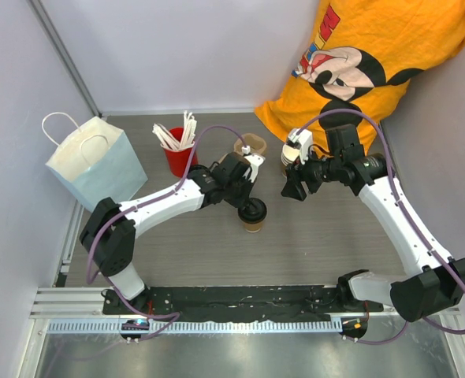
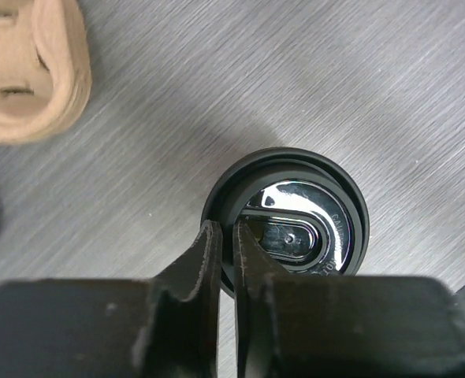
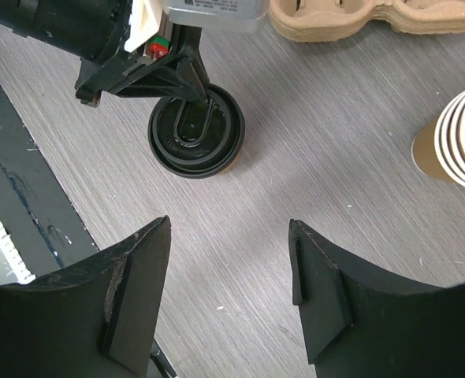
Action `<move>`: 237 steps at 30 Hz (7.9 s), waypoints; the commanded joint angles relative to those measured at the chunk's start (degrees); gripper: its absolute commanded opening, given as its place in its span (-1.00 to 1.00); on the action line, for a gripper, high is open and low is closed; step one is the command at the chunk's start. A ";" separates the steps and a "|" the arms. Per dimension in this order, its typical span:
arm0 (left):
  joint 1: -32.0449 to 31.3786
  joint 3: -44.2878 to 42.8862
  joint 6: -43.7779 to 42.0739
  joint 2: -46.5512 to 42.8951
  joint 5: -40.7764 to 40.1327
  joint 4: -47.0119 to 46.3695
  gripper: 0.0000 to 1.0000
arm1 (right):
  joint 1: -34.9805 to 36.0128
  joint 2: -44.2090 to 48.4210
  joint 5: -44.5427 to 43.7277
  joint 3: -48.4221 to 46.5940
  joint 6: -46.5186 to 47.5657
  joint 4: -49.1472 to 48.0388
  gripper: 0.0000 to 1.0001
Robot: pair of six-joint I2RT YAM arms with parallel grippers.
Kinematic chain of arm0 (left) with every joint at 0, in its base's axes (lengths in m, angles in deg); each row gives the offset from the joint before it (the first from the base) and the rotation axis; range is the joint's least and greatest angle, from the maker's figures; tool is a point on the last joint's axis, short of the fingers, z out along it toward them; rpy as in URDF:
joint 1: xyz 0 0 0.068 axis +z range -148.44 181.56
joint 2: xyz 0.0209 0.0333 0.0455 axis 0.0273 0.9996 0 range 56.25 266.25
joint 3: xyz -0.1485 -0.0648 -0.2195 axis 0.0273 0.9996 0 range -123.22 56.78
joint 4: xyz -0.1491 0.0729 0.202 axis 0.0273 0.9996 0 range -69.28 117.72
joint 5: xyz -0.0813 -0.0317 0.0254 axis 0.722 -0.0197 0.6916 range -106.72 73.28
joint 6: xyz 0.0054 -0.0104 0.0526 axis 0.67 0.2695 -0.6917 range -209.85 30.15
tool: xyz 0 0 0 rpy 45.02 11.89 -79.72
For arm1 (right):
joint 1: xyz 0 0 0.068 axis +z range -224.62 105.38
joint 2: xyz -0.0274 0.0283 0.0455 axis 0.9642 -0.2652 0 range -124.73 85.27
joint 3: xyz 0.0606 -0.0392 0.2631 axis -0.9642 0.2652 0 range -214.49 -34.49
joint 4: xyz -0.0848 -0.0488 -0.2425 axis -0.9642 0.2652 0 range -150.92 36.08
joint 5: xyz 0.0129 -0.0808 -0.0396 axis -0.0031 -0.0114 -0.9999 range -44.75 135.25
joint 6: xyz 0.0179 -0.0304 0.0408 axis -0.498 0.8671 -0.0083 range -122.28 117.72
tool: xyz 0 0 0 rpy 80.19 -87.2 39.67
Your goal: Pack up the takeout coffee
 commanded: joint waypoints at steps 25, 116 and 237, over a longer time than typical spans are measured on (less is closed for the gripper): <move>8.14 -1.29 1.77 -7.47 6.08 1.03 0.71 | -0.53 1.18 4.58 -1.07 1.28 1.02 0.29; 6.05 16.05 -13.70 -12.92 22.16 -10.94 0.99 | 4.30 -13.85 -3.77 -9.51 -10.66 2.07 0.15; 32.69 18.85 -17.31 -41.49 12.06 11.13 0.99 | 20.38 -13.43 -11.50 -9.25 13.51 -2.05 0.72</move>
